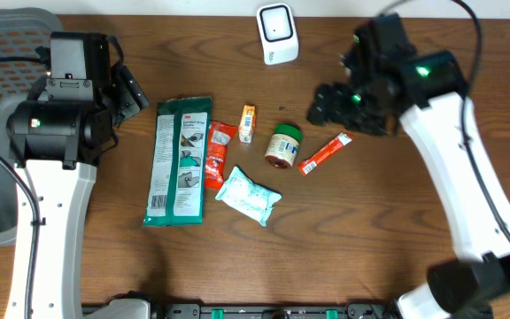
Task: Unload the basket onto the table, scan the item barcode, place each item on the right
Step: 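Reach the right gripper forward toward the green-lidded jar, then grasp the green-lidded jar from above with the right gripper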
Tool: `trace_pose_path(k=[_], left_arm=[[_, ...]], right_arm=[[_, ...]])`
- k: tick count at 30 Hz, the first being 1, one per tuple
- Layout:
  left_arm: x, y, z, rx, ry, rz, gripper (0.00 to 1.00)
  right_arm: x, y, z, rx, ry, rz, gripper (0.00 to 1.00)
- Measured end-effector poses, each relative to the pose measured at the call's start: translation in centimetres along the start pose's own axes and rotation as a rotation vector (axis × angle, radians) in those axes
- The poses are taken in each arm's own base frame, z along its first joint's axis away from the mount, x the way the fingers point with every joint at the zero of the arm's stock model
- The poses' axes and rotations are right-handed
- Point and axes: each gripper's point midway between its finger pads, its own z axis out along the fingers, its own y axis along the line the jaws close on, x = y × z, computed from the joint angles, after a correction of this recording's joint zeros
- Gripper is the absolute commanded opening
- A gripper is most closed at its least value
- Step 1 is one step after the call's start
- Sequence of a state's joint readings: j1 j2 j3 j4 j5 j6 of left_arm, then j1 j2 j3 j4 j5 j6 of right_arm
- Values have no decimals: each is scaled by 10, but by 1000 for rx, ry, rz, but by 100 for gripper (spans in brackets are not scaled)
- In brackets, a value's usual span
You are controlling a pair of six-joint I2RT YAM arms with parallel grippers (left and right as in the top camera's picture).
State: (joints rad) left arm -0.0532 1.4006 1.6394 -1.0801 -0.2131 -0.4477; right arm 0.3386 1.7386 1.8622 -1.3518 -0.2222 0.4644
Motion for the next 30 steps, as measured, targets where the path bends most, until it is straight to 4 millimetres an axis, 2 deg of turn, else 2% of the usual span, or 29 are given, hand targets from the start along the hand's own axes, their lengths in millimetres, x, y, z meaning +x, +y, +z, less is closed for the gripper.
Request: trace_pose_path(k=[3,5,11,15,20,30], left_arm=[[0,0,0,0,0,0,87],[0,0,0,0,0,0,87],[0,0,0,0,0,0,87],[0,0,0,0,0,0,87],[0,0,0,0,1,0,87],[0,0,0,0,0,0,87]], right_arm=[[-14,14,26,-3,11,-25,85],[-17,16,51,9,46,-26,86],[-15,1,115,74,161,26,88],[-20,-3,145,85,180,39,89],[-27,-5,168,83,175,48,90],[-26,-7,185,94,185,99,93]])
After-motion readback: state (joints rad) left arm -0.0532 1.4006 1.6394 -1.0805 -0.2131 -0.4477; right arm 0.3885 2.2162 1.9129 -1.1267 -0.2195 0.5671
